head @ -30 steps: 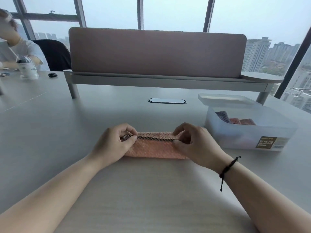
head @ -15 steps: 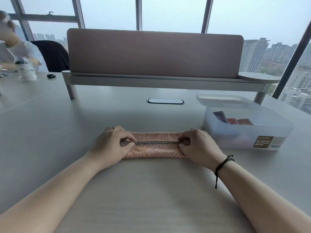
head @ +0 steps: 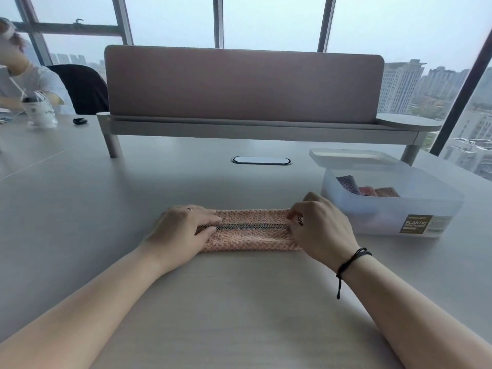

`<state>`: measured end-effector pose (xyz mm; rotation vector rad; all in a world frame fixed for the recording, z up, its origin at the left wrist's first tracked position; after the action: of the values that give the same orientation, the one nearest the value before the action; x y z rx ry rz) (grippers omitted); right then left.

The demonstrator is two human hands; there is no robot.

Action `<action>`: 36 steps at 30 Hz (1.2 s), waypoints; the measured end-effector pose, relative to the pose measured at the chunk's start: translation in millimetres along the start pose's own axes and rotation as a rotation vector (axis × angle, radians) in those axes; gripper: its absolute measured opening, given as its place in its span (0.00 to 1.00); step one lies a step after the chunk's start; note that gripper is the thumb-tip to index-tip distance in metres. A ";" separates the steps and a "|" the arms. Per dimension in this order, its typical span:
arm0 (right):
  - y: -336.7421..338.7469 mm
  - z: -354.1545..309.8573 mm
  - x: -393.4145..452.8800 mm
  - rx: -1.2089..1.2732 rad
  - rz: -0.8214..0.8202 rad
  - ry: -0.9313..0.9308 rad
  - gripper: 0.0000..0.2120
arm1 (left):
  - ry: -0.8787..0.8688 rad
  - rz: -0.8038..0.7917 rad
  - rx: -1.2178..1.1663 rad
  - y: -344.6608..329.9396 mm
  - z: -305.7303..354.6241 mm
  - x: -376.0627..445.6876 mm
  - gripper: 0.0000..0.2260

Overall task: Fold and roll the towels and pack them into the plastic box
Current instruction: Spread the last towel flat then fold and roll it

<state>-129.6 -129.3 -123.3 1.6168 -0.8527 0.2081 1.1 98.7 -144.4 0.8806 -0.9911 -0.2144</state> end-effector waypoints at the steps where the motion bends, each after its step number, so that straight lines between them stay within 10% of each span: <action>1: 4.2 -2.5 -0.2 -0.011 0.026 0.007 0.06 | -0.003 -0.028 0.009 -1.1 1.1 -0.2 0.15; 8: 0.1 -37.1 -19.8 0.008 -0.091 0.082 0.29 | 0.006 0.012 0.158 13.9 16.8 2.3 0.25; 12: -18.3 -30.3 -18.8 -0.025 -0.213 0.038 0.37 | 0.115 -0.246 -0.681 15.8 36.3 -8.3 0.31; 15: -24.2 -18.0 -16.6 0.010 -0.337 0.019 0.40 | 0.169 -0.152 -0.939 15.0 35.9 -7.9 0.24; 19: -31.8 -13.5 -16.5 0.033 -0.467 0.050 0.45 | 0.027 -0.052 -0.528 4.1 23.7 -4.7 0.11; 27: -50.3 -27.2 8.7 0.082 -0.469 0.267 0.45 | -0.159 -0.508 -0.092 -16.4 33.5 -9.1 0.39; 36: -40.1 -25.5 -6.3 0.206 -0.353 0.323 0.42 | -0.096 -0.563 0.049 -24.3 32.9 -4.2 0.46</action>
<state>-100.8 -103.7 -151.8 1.8335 -0.2988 0.3042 -22.3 67.2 -156.7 1.1912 -0.8190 -0.7174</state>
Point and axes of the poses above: each hand's wrist, its own x-axis towards the middle knuckle, its own y-axis out of the back of the hand, z = x × y, the point moved 4 cm from there along x, towards the middle knuckle, and after that the axes turned 13 degrees about z, right-handed, at the moved point
